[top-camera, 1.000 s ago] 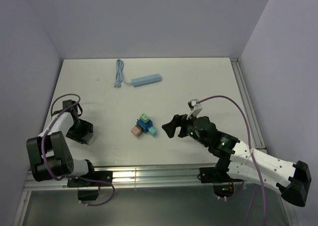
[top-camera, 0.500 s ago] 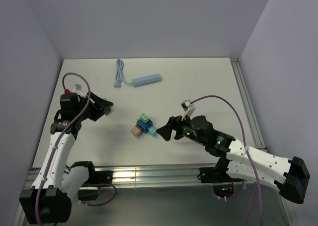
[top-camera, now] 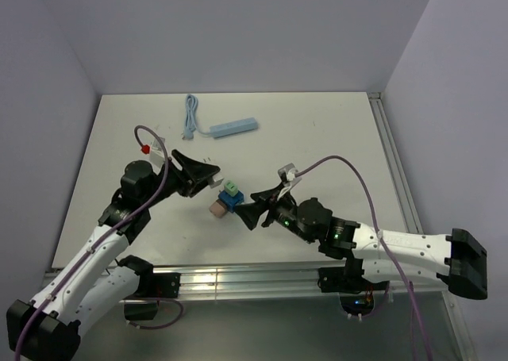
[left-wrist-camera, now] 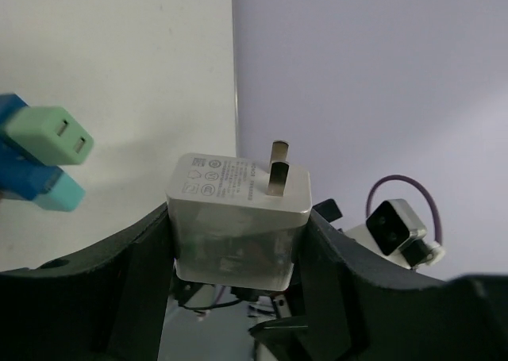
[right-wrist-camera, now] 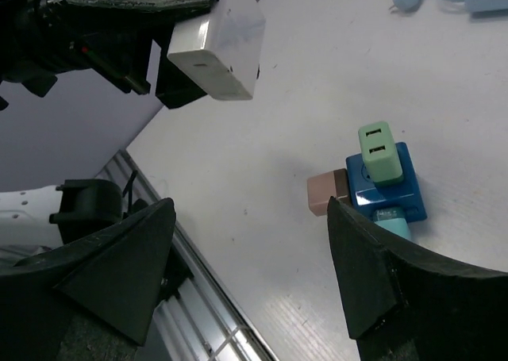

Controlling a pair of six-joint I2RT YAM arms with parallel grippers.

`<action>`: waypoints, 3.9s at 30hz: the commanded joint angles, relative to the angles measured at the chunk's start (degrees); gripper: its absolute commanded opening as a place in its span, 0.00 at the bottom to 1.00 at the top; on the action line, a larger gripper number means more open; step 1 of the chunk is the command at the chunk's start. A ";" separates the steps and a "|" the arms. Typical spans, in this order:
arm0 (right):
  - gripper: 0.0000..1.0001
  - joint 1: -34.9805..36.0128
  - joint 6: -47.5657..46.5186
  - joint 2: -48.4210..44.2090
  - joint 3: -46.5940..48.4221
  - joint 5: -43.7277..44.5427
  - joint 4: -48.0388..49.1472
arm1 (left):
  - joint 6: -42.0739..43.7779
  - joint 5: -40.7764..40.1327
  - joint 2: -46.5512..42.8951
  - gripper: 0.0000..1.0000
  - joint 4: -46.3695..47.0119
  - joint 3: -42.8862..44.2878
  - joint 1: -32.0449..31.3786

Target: Insert the plug

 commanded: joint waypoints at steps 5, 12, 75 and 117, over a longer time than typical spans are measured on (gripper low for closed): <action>0.84 5.80 -8.45 9.88 0.97 12.78 18.32 | -16.20 -5.36 -1.71 0.00 8.90 -3.49 -5.53; 0.82 8.80 -13.03 17.37 5.62 17.88 22.82 | -18.32 -7.82 -0.74 0.00 7.58 -2.44 -10.72; 0.00 1.42 1.46 -10.83 6.58 29.07 -24.52 | 19.81 -20.75 34.74 0.86 5.28 27.26 -0.62; 0.00 -10.42 0.24 1.18 24.15 11.66 -45.37 | 21.85 -26.37 81.35 0.38 -7.28 59.71 11.78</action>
